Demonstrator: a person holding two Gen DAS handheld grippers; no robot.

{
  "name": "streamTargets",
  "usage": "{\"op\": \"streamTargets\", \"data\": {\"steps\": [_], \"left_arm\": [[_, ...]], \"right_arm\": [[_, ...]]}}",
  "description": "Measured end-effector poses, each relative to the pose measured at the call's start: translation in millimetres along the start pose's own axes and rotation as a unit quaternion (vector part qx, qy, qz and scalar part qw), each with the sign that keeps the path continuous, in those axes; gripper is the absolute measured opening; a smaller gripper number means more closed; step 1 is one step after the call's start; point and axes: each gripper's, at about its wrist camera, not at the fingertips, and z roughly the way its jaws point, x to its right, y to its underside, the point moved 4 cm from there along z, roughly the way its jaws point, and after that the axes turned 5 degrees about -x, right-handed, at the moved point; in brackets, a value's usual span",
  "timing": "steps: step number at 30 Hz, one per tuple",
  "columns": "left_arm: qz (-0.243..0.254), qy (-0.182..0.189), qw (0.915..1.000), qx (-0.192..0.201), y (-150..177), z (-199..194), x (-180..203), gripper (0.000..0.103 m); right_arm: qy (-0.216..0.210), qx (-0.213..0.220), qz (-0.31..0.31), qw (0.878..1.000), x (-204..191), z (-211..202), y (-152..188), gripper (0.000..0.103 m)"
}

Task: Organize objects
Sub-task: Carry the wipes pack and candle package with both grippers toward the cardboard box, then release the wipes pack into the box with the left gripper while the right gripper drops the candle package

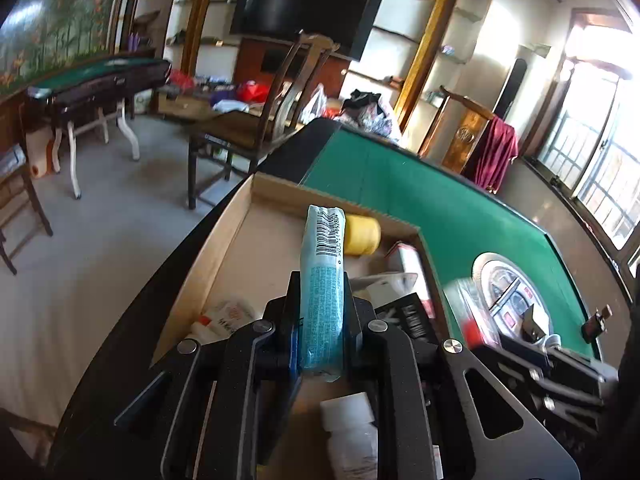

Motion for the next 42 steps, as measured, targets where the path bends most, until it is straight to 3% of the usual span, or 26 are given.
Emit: {"op": "streamTargets", "data": {"steps": [9,21,34,37,42], "left_arm": [[-0.025,0.004,0.9990,-0.036,2,16,-12,0.014],[-0.036,0.002,0.9984,-0.044,6,15,-13,0.014],[-0.037,-0.004,0.9979,-0.053,6,18,-13,0.014],[-0.038,-0.005,0.9977,-0.056,5,19,-14,0.024],[-0.044,0.006,0.9982,-0.039,2,12,-14,0.052]], "right_arm": [[-0.003,-0.025,-0.021,0.999,-30,45,-44,0.027],[-0.012,-0.095,0.026,0.995,-31,106,-74,0.027],[-0.023,-0.102,0.033,0.994,-33,106,-74,0.029],[-0.033,-0.095,0.040,0.994,-31,96,-74,0.029],[-0.055,-0.069,0.049,0.995,-24,64,-69,0.029]]}}
